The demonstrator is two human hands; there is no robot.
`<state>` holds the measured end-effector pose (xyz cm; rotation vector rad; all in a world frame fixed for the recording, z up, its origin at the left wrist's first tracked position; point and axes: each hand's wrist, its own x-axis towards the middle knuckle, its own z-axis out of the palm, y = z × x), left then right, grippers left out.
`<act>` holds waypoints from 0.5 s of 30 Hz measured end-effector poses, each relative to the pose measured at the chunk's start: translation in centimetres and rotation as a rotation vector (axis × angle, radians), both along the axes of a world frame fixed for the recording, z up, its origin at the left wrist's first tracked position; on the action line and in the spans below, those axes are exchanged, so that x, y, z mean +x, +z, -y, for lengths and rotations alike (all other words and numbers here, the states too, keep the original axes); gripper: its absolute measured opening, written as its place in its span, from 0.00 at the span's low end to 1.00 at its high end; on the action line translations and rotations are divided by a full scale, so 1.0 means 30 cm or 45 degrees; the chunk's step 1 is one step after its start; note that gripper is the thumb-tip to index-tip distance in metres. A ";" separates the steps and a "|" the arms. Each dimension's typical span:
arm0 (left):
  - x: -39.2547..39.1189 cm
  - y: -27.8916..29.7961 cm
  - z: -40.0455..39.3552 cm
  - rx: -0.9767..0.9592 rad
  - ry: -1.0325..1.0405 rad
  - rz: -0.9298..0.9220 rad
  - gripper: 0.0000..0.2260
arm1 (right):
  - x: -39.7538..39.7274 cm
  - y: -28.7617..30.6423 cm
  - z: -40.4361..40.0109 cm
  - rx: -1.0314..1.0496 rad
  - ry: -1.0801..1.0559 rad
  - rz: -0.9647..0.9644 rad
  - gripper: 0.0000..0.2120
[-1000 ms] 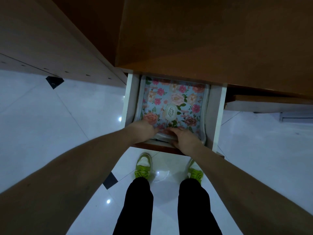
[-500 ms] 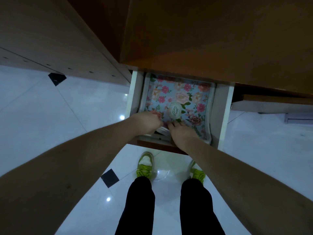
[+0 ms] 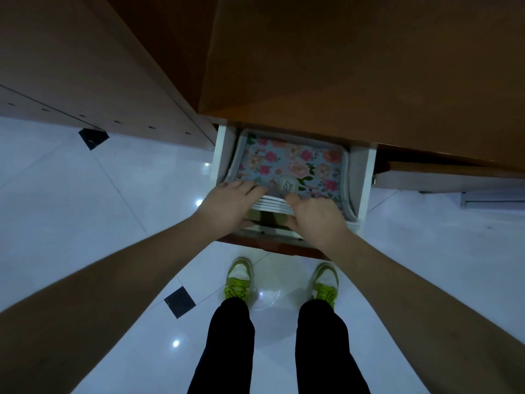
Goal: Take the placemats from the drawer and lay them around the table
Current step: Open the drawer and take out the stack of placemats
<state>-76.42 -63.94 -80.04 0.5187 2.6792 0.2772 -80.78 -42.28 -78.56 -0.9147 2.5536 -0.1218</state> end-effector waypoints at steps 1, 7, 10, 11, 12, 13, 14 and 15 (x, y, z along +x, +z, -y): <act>-0.002 0.017 -0.003 -0.035 0.010 -0.027 0.35 | 0.002 0.021 -0.003 -0.032 0.013 -0.014 0.13; 0.031 0.107 -0.013 -0.067 0.053 -0.151 0.27 | 0.036 0.111 -0.033 -0.183 0.075 -0.218 0.15; 0.045 0.168 -0.020 -0.026 0.023 -0.177 0.22 | 0.057 0.152 -0.070 -0.309 0.046 -0.255 0.18; 0.047 0.194 -0.020 -0.017 0.008 -0.197 0.21 | 0.060 0.174 -0.084 -0.350 0.025 -0.249 0.19; 0.050 0.218 -0.018 0.002 -0.007 -0.212 0.21 | 0.061 0.199 -0.101 -0.357 0.009 -0.240 0.21; 0.053 0.240 -0.016 0.031 -0.017 -0.231 0.21 | 0.061 0.221 -0.121 -0.328 -0.010 -0.245 0.23; 0.056 0.260 -0.011 0.056 -0.020 -0.245 0.22 | 0.059 0.242 -0.144 -0.269 -0.037 -0.254 0.25; 0.061 0.279 -0.005 0.074 -0.017 -0.249 0.22 | 0.055 0.262 -0.170 -0.191 -0.076 -0.254 0.25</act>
